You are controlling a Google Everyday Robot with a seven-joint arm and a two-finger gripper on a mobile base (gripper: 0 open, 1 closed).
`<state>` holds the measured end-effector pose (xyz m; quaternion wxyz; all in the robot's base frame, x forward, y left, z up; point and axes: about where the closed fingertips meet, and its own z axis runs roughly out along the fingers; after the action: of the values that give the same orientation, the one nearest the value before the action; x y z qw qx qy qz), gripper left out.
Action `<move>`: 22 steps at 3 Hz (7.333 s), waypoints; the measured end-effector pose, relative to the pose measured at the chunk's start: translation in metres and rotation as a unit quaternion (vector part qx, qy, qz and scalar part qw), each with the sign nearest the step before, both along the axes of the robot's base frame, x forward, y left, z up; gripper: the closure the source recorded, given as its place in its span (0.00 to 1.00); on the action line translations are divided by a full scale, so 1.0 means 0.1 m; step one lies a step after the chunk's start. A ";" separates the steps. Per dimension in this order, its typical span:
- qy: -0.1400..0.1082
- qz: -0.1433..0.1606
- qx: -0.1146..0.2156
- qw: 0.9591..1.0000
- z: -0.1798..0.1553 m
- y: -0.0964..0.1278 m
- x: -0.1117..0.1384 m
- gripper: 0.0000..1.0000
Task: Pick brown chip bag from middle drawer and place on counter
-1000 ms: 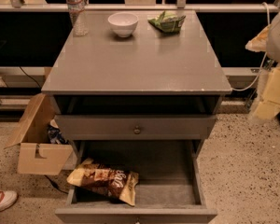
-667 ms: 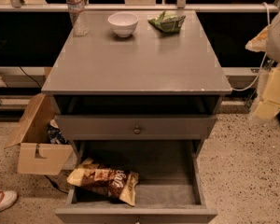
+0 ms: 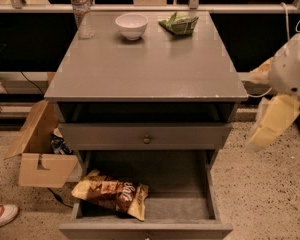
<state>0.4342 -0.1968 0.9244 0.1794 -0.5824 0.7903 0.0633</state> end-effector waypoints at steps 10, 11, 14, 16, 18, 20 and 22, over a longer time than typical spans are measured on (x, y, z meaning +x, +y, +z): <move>-0.018 0.005 0.119 0.993 -3.16 0.46 0.32 0.00; -0.010 -0.005 0.155 0.988 -3.59 0.75 0.41 0.00; 0.045 -0.057 0.212 0.974 -4.42 1.64 0.53 0.00; 0.074 -0.073 0.242 0.965 -4.57 1.96 0.52 0.00; 0.083 -0.039 0.253 0.963 -4.75 2.76 0.65 0.00; 0.094 -0.016 0.269 0.958 -5.11 3.31 0.74 0.35; 0.032 0.073 0.386 0.919 -4.65 3.30 0.32 0.96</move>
Offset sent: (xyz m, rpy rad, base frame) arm -0.0098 0.0193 -0.0426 0.1651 0.0607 -0.0651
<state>0.4662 0.1332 0.4597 0.3600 -0.5213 0.6652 0.3952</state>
